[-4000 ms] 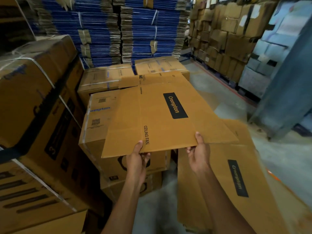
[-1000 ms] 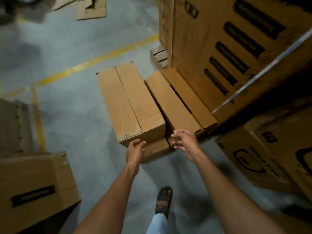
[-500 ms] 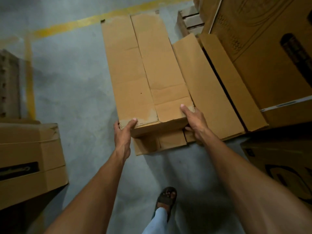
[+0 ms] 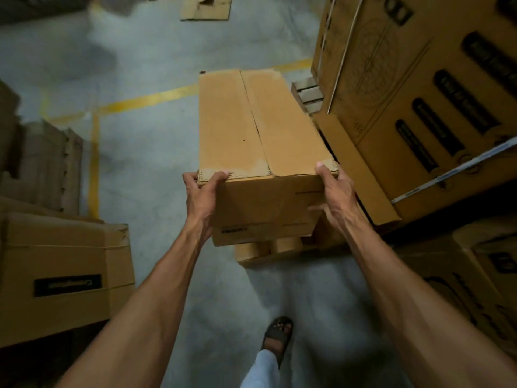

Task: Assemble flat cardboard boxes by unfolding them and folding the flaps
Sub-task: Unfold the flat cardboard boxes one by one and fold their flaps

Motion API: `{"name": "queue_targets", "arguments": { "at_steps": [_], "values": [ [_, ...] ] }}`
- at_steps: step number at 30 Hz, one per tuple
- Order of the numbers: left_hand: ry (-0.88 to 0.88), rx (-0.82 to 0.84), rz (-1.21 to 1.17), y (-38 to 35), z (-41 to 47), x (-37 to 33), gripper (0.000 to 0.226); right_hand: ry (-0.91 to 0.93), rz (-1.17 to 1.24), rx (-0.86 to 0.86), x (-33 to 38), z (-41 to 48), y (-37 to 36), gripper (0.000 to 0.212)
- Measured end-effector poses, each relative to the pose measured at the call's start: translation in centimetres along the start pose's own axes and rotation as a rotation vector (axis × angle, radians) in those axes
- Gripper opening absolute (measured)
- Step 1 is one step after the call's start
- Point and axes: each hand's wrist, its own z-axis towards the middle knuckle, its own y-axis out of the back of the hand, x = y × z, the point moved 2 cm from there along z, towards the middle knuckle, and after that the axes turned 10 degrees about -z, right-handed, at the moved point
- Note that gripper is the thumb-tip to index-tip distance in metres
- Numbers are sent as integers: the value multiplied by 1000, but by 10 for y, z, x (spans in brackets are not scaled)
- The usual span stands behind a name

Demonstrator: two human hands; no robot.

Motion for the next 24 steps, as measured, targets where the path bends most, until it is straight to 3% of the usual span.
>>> {"name": "queue_targets", "arguments": {
  "at_steps": [9, 14, 18, 24],
  "values": [
    [-311, 108, -139, 42, -222, -156, 54, 351, 60, -58, 116, -254, 100, 42],
    [-439, 230, -217, 75, -362, -214, 59, 539, 79, -129, 144, -416, 169, 51],
    [-513, 308, -270, 89, -455, -241, 50, 635, 115, -166, 158, -516, 220, 46],
    [-569, 420, -311, 88, -556, -248, 65, 681, 243, -276, 137, -610, 284, 29]
  ]
}}
